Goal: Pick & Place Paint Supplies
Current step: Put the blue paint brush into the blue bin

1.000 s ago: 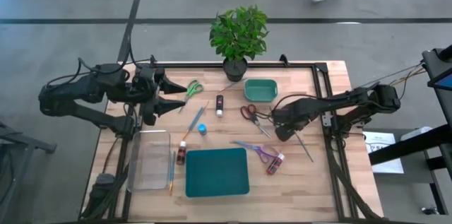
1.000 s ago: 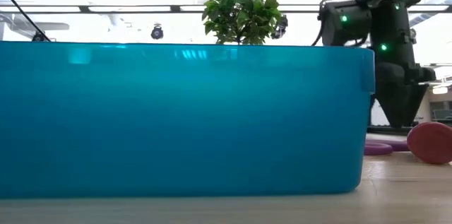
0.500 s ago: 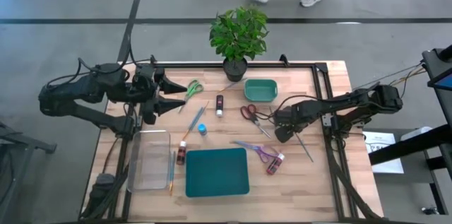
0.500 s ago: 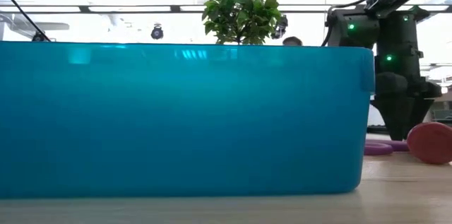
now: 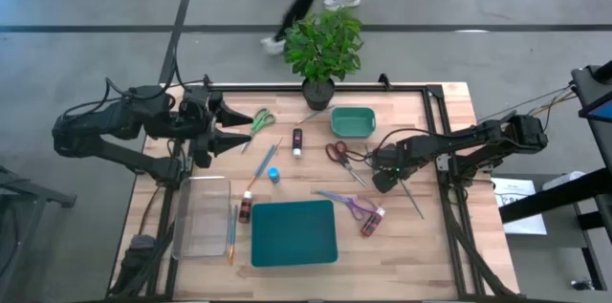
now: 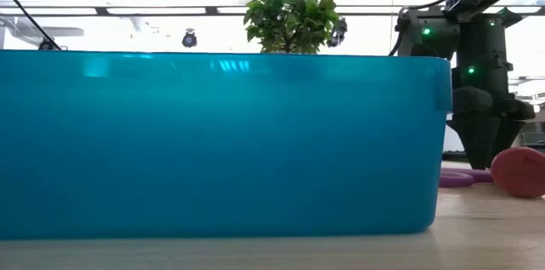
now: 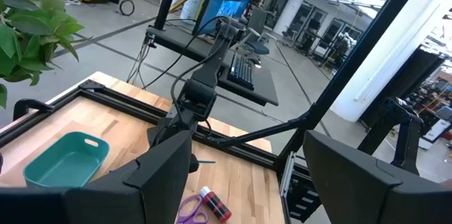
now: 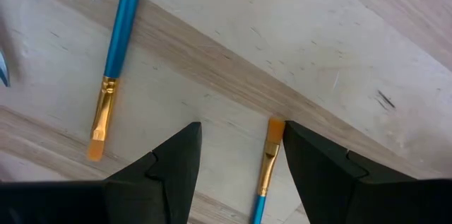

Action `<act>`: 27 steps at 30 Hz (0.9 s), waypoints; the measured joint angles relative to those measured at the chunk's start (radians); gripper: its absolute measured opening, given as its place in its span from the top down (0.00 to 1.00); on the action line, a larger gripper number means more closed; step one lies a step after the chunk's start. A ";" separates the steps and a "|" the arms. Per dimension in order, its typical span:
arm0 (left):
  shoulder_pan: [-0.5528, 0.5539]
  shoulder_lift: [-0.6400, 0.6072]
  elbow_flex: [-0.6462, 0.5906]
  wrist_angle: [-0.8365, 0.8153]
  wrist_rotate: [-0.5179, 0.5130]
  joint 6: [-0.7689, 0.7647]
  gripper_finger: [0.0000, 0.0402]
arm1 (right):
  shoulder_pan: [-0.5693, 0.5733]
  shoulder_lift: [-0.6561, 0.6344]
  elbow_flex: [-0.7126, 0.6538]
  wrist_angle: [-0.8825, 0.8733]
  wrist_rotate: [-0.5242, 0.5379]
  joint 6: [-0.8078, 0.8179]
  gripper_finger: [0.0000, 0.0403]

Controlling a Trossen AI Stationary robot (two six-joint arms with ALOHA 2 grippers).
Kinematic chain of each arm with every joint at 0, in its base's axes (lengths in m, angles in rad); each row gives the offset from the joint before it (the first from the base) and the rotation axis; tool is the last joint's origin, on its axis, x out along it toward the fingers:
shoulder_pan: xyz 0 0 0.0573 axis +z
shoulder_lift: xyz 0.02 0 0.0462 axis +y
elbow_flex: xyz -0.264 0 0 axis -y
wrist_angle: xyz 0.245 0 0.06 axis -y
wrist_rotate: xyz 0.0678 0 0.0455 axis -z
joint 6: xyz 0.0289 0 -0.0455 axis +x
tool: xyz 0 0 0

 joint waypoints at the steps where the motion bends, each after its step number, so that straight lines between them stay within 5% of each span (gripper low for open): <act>1: 0.000 0.000 0.000 0.000 0.000 0.000 0.30 | 0.000 0.000 -0.001 0.000 0.000 0.000 0.51; 18: 0.000 0.000 0.000 -0.001 0.000 0.000 0.30 | 0.000 0.002 -0.006 0.001 -0.003 -0.007 0.51; 27: 0.000 0.000 0.000 -0.002 -0.001 -0.001 0.30 | 0.000 0.002 -0.007 0.004 -0.006 -0.026 0.71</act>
